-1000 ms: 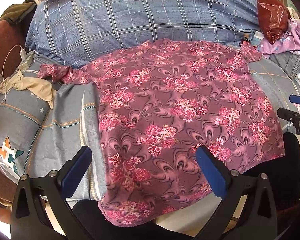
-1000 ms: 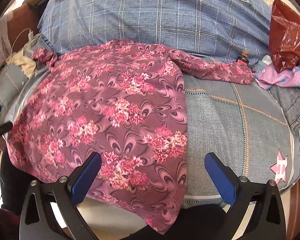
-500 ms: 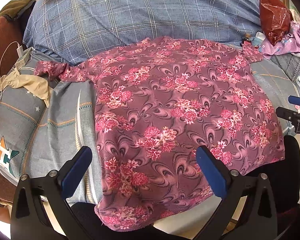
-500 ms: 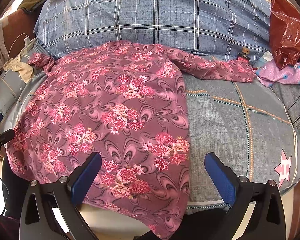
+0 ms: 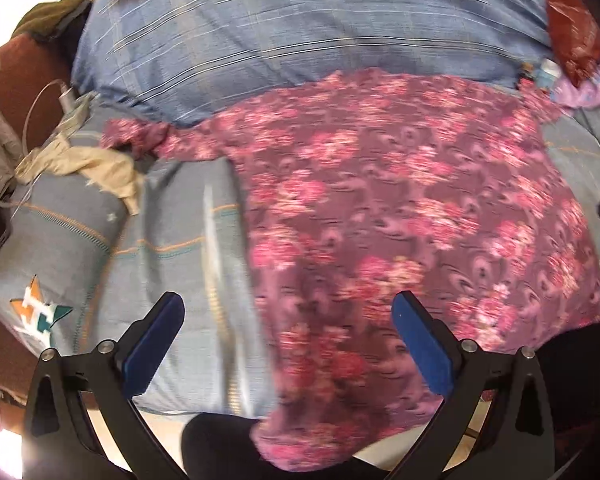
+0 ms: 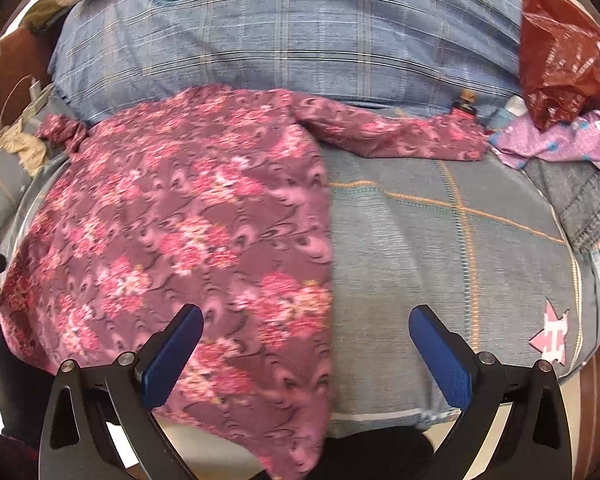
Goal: Fold small clothes
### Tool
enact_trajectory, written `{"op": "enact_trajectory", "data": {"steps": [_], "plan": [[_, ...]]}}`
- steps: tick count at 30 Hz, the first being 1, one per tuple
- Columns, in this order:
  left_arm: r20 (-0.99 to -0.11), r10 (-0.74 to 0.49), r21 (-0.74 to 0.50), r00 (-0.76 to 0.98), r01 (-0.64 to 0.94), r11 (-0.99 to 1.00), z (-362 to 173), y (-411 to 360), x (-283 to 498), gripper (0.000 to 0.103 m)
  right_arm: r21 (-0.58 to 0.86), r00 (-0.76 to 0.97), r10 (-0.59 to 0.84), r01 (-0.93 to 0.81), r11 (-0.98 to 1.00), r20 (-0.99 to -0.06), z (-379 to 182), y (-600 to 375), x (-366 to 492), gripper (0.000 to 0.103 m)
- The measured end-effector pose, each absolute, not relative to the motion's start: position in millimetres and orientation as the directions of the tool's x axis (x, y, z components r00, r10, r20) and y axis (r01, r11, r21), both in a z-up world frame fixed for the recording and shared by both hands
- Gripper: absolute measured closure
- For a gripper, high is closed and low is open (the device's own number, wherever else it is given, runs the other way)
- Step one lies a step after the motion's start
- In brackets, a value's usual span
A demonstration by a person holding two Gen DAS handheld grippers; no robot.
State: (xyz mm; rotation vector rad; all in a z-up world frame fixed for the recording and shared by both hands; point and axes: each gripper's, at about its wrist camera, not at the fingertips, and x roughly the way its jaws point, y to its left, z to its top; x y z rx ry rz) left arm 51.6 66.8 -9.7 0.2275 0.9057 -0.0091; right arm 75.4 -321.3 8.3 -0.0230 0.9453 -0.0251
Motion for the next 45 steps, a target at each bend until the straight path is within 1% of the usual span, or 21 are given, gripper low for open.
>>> {"op": "enact_trajectory", "data": {"steps": [4, 7, 12, 17, 23, 29, 32, 34, 38, 42, 45], "plan": [[-0.799, 0.088, 0.129, 0.595, 0.026, 0.991, -7.0, 94.1, 63.2, 0.000, 0.017, 0.587, -0.017, 0.052, 0.998, -0.810, 8.6, -341.8, 82.7, 0.000], [-0.805, 0.094, 0.110, 0.586, -0.009, 0.994, -7.5, 102.9, 68.9, 0.000, 0.039, 0.591, -0.001, 0.055, 0.998, -0.807, 8.3, -346.4, 87.3, 0.000], [-0.824, 0.086, 0.098, 0.560, -0.009, 0.995, -13.8, 100.3, 77.5, 0.000, 0.049, 0.589, 0.022, 0.030, 0.998, -0.808, 3.7, -341.0, 97.2, 0.000], [-0.842, 0.087, 0.098, 0.533, -0.008, 0.995, -20.6, 96.3, 89.4, 0.000, 0.100, 0.587, 0.068, 0.021, 0.995, -0.807, 1.9, -342.0, 115.4, 0.000], [-0.856, 0.100, 0.094, 0.507, -0.039, 0.995, -18.5, 105.9, 121.7, 0.000, 0.136, 0.609, 0.078, 0.049, 0.989, -0.790, 11.5, -360.4, 148.8, 0.000], [-0.857, 0.114, 0.089, 0.502, -0.074, 0.993, -8.0, 117.2, 170.5, 0.000, 0.179, 0.622, 0.066, 0.120, 0.977, -0.780, 24.1, -393.0, 198.6, 0.000], [-0.865, 0.087, 0.042, 0.494, -0.102, 0.994, -4.6, 125.9, 197.4, 0.000, 0.171, 0.644, 0.077, 0.085, 0.982, -0.761, 36.4, -391.4, 222.6, 0.000], [-0.872, 0.085, 0.035, 0.483, -0.112, 0.993, -6.4, 127.9, 212.5, 0.000, 0.170, 0.658, 0.095, 0.050, 0.984, -0.747, 44.0, -389.8, 242.0, 0.000], [-0.889, 0.083, 0.034, 0.451, -0.114, 0.993, -17.9, 126.3, 246.8, 0.000, 0.211, 0.632, 0.189, -0.042, 0.977, -0.751, 42.8, -385.8, 293.5, 0.000], [-0.904, 0.069, 0.019, 0.421, -0.121, 0.992, -30.3, 125.9, 277.7, 0.000, 0.154, 0.594, 0.151, -0.046, 0.987, -0.790, 20.4, -381.0, 349.7, 0.000], [-0.918, 0.060, 0.003, 0.392, -0.145, 0.989, -42.2, 129.6, 296.6, 0.000, 0.080, 0.548, 0.106, -0.072, 0.994, -0.830, -1.5, -369.9, 391.1, 0.000]]}}
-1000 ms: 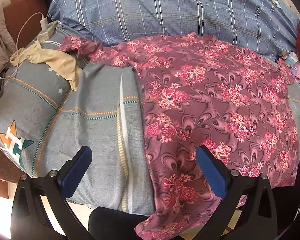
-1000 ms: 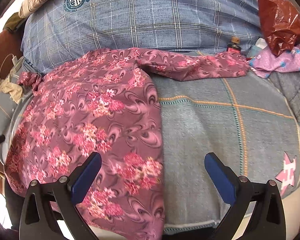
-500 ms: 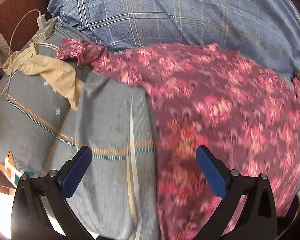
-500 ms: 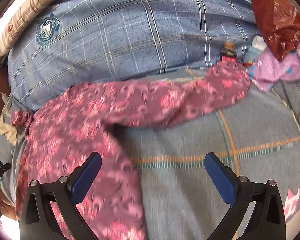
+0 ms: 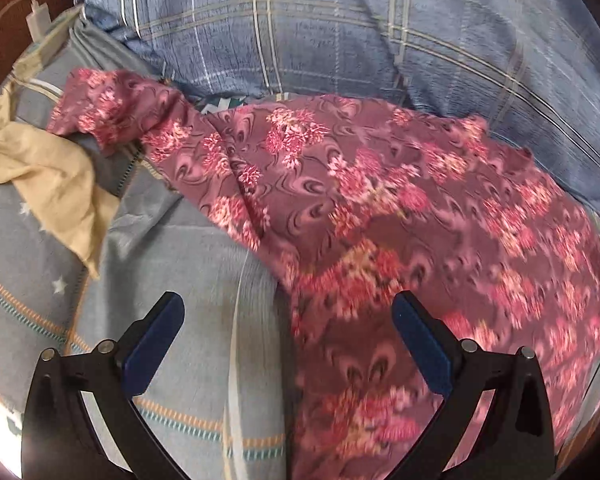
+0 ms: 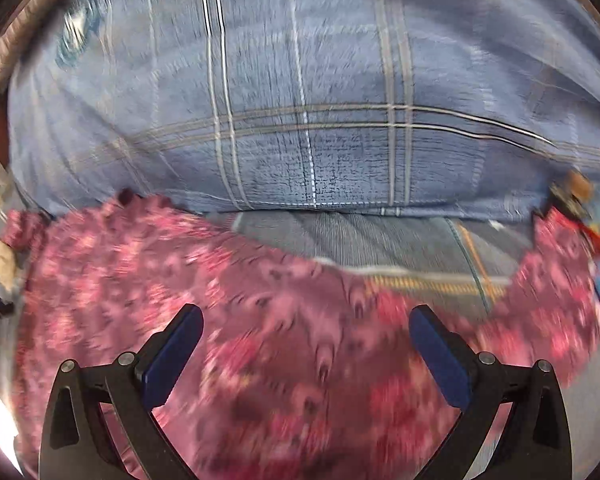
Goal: Fold small clothes
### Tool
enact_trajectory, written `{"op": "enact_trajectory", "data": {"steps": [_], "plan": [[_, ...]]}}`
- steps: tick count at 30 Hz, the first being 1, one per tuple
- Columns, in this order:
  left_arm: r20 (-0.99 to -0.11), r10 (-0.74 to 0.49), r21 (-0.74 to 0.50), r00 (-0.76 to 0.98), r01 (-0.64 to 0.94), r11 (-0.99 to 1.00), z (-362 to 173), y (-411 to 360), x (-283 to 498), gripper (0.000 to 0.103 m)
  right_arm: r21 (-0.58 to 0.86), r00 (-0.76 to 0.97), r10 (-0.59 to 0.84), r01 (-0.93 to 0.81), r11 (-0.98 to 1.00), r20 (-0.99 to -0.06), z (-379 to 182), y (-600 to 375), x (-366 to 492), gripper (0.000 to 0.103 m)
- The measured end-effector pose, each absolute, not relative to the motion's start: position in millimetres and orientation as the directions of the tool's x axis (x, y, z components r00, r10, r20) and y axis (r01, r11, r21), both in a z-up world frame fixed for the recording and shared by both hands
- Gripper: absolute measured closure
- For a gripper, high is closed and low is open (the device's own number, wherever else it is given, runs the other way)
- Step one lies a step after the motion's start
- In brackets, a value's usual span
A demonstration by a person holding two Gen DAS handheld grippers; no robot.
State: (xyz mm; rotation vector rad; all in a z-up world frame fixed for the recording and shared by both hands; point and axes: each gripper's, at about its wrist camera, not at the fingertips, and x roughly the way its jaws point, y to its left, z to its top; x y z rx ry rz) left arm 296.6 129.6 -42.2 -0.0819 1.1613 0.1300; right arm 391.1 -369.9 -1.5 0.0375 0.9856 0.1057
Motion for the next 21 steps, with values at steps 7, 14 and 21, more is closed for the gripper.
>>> {"op": "enact_trajectory", "data": {"steps": [7, 14, 21], "plan": [[-0.926, 0.057, -0.002, 0.374, -0.155, 0.988, -64.8, 128.3, 317.3, 0.000, 0.058, 0.422, 0.169, -0.263, 0.963, -0.891, -36.0, -344.5, 423.9, 0.002], [-0.883, 0.134, 0.036, 0.449, -0.221, 0.975, -71.6, 123.7, 315.4, 0.000, -0.022, 0.455, 0.134, -0.320, 0.947, -0.880, -22.3, -327.8, 406.4, 0.099], [-0.879, 0.145, 0.035, 0.455, -0.240, 0.970, -73.7, 125.1, 332.3, 0.000, -0.119, 0.522, 0.001, -0.196, 0.973, -0.853, -4.7, -343.0, 434.6, 0.103]]}}
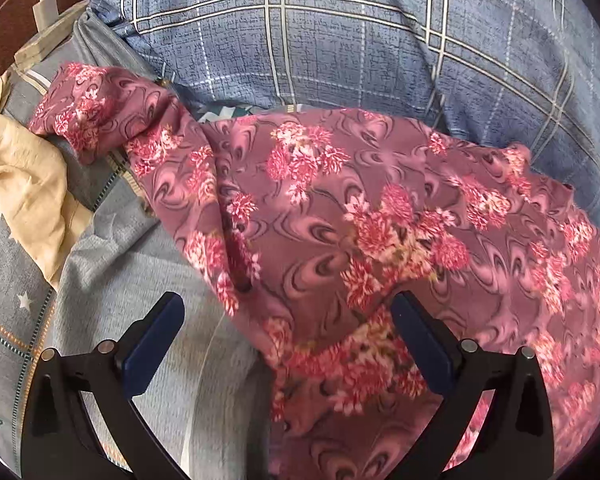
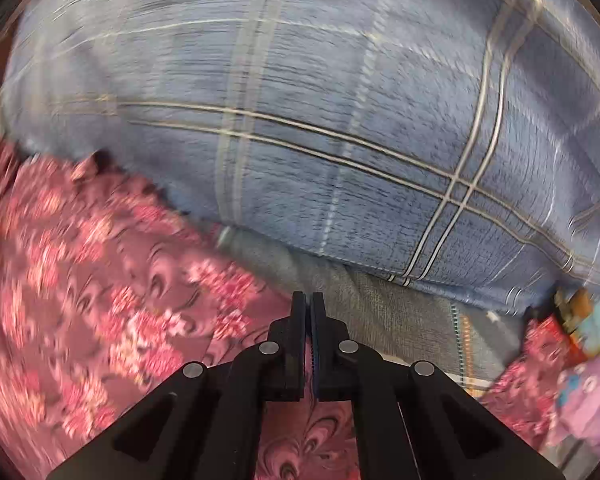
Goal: Fold small clothes
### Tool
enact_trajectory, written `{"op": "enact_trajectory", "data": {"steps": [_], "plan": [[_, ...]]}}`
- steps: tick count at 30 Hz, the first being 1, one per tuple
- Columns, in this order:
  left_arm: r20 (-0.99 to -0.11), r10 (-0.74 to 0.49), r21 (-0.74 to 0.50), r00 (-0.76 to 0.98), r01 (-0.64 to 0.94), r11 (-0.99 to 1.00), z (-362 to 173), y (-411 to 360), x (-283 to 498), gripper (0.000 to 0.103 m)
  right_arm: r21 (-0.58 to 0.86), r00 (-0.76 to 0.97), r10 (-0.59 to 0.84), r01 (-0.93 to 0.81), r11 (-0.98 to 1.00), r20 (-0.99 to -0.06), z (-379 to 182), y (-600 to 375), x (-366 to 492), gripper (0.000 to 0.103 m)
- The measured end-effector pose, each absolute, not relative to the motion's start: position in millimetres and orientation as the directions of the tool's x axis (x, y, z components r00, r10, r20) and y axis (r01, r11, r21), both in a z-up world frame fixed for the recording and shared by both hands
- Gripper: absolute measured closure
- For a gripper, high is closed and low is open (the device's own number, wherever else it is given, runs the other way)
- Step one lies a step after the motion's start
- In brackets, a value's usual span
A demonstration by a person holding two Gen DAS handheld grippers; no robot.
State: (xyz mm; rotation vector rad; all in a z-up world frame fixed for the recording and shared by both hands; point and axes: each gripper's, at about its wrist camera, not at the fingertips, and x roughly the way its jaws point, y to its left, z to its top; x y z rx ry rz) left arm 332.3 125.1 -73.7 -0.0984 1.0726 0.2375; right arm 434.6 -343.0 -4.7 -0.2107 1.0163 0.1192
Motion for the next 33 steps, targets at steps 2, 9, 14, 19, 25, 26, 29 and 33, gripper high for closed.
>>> {"op": "enact_trajectory", "data": {"steps": [2, 9, 14, 19, 25, 26, 29, 33], "plan": [[-0.879, 0.159, 0.063, 0.449, -0.220, 0.973, -79.3, 121.3, 335.1, 0.000, -0.097, 0.494, -0.017, -0.136, 0.986, -0.869, -14.5, -349.1, 440.3, 0.103], [-0.874, 0.097, 0.016, 0.476, -0.172, 0.985, -73.1, 115.4, 329.6, 0.000, 0.123, 0.547, 0.073, 0.055, 0.991, -0.834, 17.6, -430.5, 397.0, 0.048], [-0.877, 0.108, 0.036, 0.468, -0.159, 0.987, -74.2, 106.9, 326.9, 0.000, 0.116, 0.511, -0.064, 0.313, 0.943, -0.857, 22.6, -521.7, 336.3, 0.043], [-0.871, 0.099, 0.028, 0.481, -0.153, 0.988, -68.1, 97.6, 319.9, 0.000, 0.315, 0.464, 0.082, 0.450, 0.836, -0.882, -8.9, -561.2, 301.4, 0.039], [-0.870, 0.100, 0.029, 0.484, -0.152, 0.988, -63.4, 90.6, 311.2, 0.000, 0.353, 0.517, 0.056, 0.499, 0.791, -0.854, -15.9, -537.7, 323.7, 0.021], [-0.867, 0.104, 0.032, 0.488, -0.154, 0.988, -62.2, 92.0, 311.5, 0.000, 0.348, 0.523, 0.045, 0.498, 0.794, -0.851, -16.9, -533.3, 329.8, 0.037], [-0.844, 0.141, 0.050, 0.518, -0.186, 0.981, -53.5, 99.7, 311.5, 0.000, 0.346, 0.580, 0.033, 0.439, 0.829, -0.814, -3.1, -531.1, 340.7, 0.096], [-0.834, 0.154, 0.032, 0.530, -0.233, 0.972, -49.0, 112.6, 311.6, 0.000, 0.328, 0.691, -0.117, 0.476, 0.816, -0.713, 29.6, -562.5, 322.8, 0.096]]}}
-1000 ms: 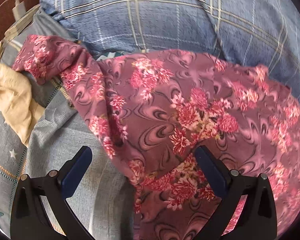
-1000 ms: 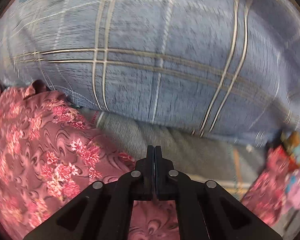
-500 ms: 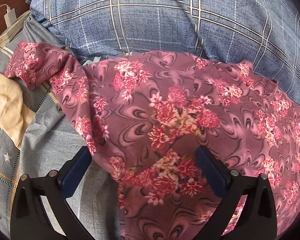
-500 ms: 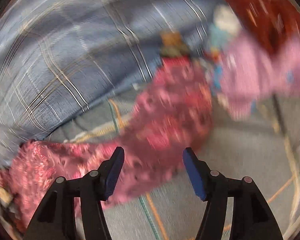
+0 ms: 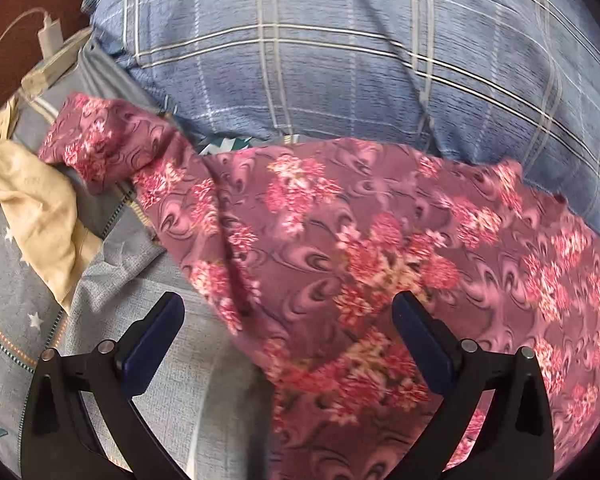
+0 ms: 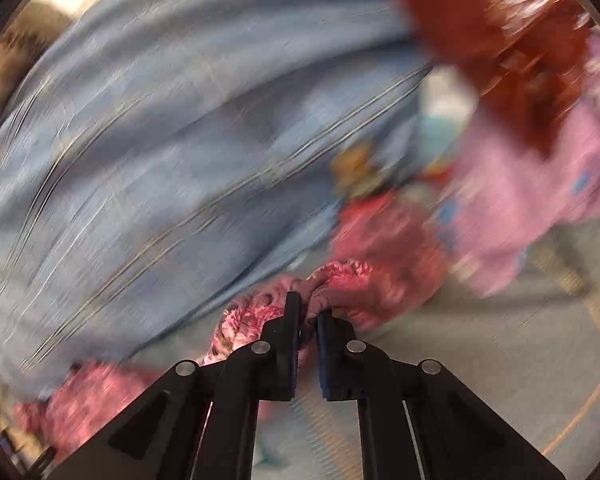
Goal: Fold small clothes
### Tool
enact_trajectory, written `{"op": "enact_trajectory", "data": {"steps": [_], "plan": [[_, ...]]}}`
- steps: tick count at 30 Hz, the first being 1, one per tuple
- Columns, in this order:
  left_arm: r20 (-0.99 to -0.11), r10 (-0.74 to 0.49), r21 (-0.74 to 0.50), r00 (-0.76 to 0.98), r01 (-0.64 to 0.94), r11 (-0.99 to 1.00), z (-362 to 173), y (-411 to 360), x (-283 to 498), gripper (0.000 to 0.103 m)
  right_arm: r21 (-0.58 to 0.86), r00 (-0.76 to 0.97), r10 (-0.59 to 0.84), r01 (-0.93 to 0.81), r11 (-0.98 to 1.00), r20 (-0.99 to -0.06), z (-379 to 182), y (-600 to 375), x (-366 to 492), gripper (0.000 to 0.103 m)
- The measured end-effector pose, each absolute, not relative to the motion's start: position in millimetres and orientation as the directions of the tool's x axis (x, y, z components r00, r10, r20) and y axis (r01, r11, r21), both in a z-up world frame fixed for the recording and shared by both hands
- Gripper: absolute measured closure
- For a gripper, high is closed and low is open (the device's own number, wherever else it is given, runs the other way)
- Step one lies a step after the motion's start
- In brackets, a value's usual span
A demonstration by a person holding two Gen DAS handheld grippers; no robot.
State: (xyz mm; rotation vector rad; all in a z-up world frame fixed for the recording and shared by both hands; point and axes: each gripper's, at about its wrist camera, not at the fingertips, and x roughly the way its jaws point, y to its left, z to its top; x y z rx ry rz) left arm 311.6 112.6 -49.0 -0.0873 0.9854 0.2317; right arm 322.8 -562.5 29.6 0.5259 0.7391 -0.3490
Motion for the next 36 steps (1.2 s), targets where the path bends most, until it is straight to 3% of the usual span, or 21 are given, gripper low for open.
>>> {"op": "enact_trajectory", "data": {"steps": [4, 8, 10, 12, 15, 20, 23, 25, 26, 27, 33, 36], "plan": [[-0.867, 0.145, 0.026, 0.476, -0.248, 0.968, -62.4, 117.1, 315.4, 0.000, 0.258, 0.558, -0.132, 0.564, 0.784, -0.819, -1.7, -585.5, 320.9, 0.095], [-0.853, 0.135, 0.009, 0.503, -0.244, 0.970, -55.0, 115.0, 309.2, 0.000, 0.401, 0.613, -0.047, 0.571, 0.716, -0.789, -10.7, -605.4, 281.9, 0.086], [-0.830, 0.114, -0.018, 0.546, -0.231, 0.973, -45.2, 110.9, 304.0, 0.000, 0.459, 0.674, -0.064, 0.566, 0.685, -0.736, 4.2, -619.0, 265.3, 0.074], [-0.822, 0.125, 0.004, 0.556, -0.214, 0.977, -43.5, 103.3, 301.7, 0.000, 0.451, 0.689, -0.089, 0.561, 0.694, -0.719, 17.4, -627.1, 271.6, 0.053], [-0.836, 0.122, 0.012, 0.534, -0.205, 0.979, -52.6, 97.0, 303.9, 0.000, 0.439, 0.692, -0.078, 0.537, 0.720, -0.718, 22.8, -634.6, 301.2, 0.049], [-0.853, 0.119, 0.005, 0.508, -0.221, 0.975, -64.5, 98.3, 311.9, 0.000, 0.324, 0.598, -0.084, 0.540, 0.777, -0.797, 2.0, -636.7, 360.9, 0.049], [-0.851, 0.121, 0.003, 0.511, -0.226, 0.974, -65.9, 101.5, 315.6, 0.000, 0.177, 0.472, -0.140, 0.565, 0.806, -0.870, -22.5, -633.2, 388.6, 0.039], [-0.850, 0.125, 0.006, 0.513, -0.227, 0.974, -66.4, 102.6, 317.0, 0.000, 0.085, 0.422, -0.191, 0.554, 0.828, -0.886, -31.8, -627.3, 394.1, 0.043], [-0.849, 0.127, 0.008, 0.514, -0.227, 0.974, -65.9, 102.7, 316.9, 0.000, 0.088, 0.475, -0.194, 0.509, 0.857, -0.858, -26.9, -620.0, 391.6, 0.071], [-0.848, 0.129, 0.010, 0.514, -0.228, 0.974, -67.0, 103.5, 319.5, 0.000, 0.108, 0.494, -0.173, 0.488, 0.866, -0.852, -25.4, -618.1, 390.0, 0.087], [-0.828, 0.161, 0.023, 0.537, -0.254, 0.967, -55.2, 112.7, 317.9, 0.000, 0.286, 0.683, -0.208, 0.536, 0.794, -0.700, 14.8, -641.5, 312.0, 0.087], [-0.821, 0.190, 0.005, 0.538, -0.326, 0.945, -43.7, 132.8, 312.9, 0.000, 0.285, 0.609, -0.256, 0.648, 0.707, -0.751, 1.2, -675.6, 273.8, 0.080]]}}
